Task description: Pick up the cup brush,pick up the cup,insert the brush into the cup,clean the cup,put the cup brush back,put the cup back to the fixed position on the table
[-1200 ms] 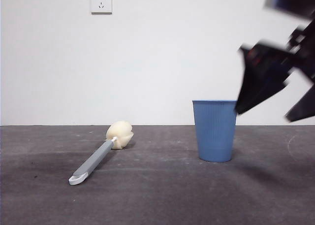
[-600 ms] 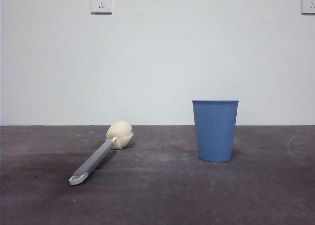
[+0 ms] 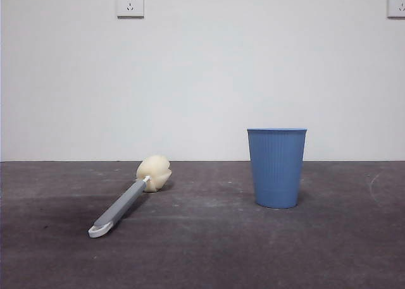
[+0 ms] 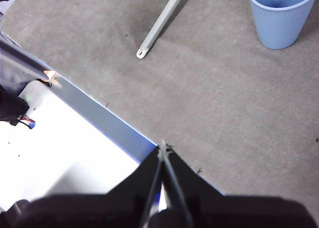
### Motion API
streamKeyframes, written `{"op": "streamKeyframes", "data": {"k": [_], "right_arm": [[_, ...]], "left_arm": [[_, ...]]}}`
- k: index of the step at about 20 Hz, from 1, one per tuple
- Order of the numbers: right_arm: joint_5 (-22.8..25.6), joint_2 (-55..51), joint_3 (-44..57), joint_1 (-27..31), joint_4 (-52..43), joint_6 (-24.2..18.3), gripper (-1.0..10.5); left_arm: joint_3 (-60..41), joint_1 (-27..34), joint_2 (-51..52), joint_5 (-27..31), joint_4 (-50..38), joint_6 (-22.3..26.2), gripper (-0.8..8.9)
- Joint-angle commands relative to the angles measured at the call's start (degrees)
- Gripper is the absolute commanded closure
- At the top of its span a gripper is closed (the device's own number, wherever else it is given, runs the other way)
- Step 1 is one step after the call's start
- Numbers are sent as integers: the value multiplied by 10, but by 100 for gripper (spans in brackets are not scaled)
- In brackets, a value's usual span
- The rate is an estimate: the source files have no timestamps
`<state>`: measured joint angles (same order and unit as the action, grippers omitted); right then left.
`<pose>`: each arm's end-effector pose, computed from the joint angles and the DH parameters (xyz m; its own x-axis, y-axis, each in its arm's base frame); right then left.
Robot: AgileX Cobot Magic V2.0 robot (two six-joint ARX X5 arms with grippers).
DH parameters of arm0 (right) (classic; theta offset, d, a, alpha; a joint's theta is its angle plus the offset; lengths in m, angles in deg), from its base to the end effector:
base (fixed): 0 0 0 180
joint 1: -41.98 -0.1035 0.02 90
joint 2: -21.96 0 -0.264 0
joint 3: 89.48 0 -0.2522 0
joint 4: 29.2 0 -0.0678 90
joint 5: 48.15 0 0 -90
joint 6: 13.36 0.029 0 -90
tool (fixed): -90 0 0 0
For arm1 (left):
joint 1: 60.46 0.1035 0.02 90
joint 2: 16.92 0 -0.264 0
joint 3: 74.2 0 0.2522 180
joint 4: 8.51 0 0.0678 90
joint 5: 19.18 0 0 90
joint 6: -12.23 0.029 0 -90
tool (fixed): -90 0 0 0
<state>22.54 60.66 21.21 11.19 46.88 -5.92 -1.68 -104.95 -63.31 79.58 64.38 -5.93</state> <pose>0.0791 0.0583 0.3291 0.3993 0.6229 -0.6728 -0.5973 0.7334 0.3246 0.0961 -0.0882 0.3354 0.5897 -0.3658 -0.7200 0.4254 0.8985 -0.1081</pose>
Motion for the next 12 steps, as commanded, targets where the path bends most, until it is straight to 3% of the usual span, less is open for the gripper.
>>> {"op": "streamKeyframes", "data": {"k": [1,12], "right_arm": [[2,-1,1,-1,-2,-4,945],[2,-1,1,-1,-2,-4,945]], "left_arm": [[-5,-2,0,2,8,6,816],[-5,-2,0,2,5,6,816]]}}
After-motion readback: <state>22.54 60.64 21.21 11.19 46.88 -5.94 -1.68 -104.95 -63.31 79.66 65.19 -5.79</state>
